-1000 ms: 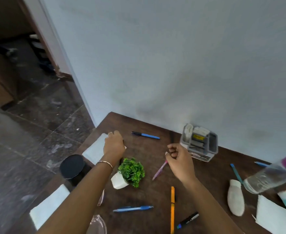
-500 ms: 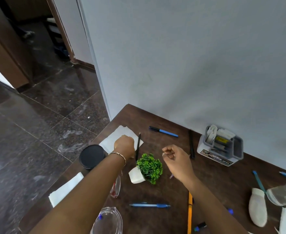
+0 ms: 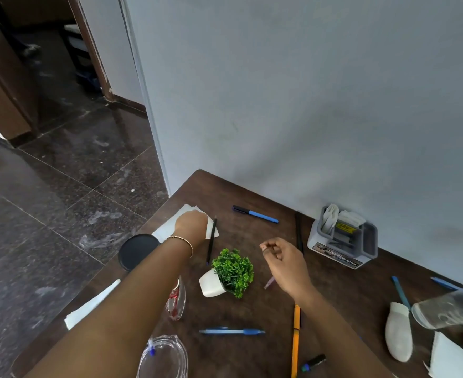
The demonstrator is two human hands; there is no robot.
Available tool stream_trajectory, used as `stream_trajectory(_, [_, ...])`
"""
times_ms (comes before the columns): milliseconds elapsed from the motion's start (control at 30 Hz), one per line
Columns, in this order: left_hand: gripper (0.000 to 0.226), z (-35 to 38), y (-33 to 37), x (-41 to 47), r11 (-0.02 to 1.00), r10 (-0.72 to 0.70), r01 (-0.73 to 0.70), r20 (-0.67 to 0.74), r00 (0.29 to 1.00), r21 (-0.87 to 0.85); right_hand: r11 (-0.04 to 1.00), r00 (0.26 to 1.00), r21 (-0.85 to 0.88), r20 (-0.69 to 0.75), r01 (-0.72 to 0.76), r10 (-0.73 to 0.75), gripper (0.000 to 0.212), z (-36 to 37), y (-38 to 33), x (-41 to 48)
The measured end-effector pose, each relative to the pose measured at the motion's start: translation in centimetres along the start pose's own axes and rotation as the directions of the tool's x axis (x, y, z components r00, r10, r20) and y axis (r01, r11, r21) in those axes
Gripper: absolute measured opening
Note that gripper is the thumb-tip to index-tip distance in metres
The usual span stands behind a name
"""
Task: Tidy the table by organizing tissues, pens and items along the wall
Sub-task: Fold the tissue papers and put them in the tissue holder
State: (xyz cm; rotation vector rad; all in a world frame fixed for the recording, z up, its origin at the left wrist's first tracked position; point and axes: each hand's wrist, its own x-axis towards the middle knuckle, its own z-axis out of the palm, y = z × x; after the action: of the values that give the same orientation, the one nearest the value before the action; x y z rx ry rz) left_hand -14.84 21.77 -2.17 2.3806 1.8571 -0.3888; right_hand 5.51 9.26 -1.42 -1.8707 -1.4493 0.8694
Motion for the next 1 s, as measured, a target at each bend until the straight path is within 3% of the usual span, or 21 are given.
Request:
stream_trajectory(233, [0.015, -3.8, -1.4, -1.2, 0.967, -0.058, 0.045, -0.046, 0.997, -0.249, 0.992, 0.999, 0.124, -0.009, -0.033, 0.035, 0.013, -0.5, -1.1, -1.3])
stream_trajectory(367, [0.031, -7.0, -1.5, -2.1, 0.866, -0.103, 0.067, -0.046, 0.994, -0.496, 0.955, 0.995, 0.282, 0.010, -0.097, 0.098, 0.006, -0.9, -2.1, -2.3])
stream_trajectory(433, [0.028, -9.1, -1.0, -3.4, 0.717, -0.124, 0.084, -0.009, 0.992, -0.692, 0.908, 0.989, 0.394, 0.026, -0.145, 0.147, 0.008, -1.3, -2.6, -2.9])
stream_trajectory(567, [0.006, -12.2, 2.0, -7.3, 0.290, -0.062, 0.054, 0.038, 0.997, -0.955, 0.715, 0.955, 0.634, 0.167, -0.293, 0.244, 0.022, -2.7, -3.5, -4.2])
stream_trajectory(667, [0.010, -12.8, 4.4, -9.6, -0.077, 0.054, 0.113, 0.109, 0.993, -0.991, 0.496, 0.923, 0.786, 0.249, -0.370, 0.294, 0.028, -4.1, -3.9, -5.4])
stream_trajectory(767, [0.020, -12.6, 7.0, -11.9, -0.392, 0.219, 0.272, 0.198, 0.955, -0.879, 0.329, 0.929, 0.878, 0.276, -0.347, 0.245, 0.040, -6.0, -3.7, -7.1])
stream_trajectory(833, [0.024, -11.9, 8.6, -13.5, -0.484, 0.309, 0.346, 0.213, 0.927, -0.803, 0.225, 0.955, 0.936, 0.234, -0.272, 0.182, 0.038, -7.4, -3.7, -8.5])
stream_trajectory(900, [0.018, -10.7, 9.7, -14.7, -0.514, 0.359, 0.381, 0.210, 0.909, -0.769, 0.135, 0.972, 0.971, 0.175, -0.196, 0.154, 0.031, -8.4, -3.2, -9.8])
stream_trajectory(1000, [0.016, -9.0, 11.0, -16.1, -0.555, 0.412, 0.442, 0.229, 0.882, -0.705, 0.128, 0.969, 0.978, 0.136, -0.164, 0.204, 0.053, -9.7, -1.9, -11.1])
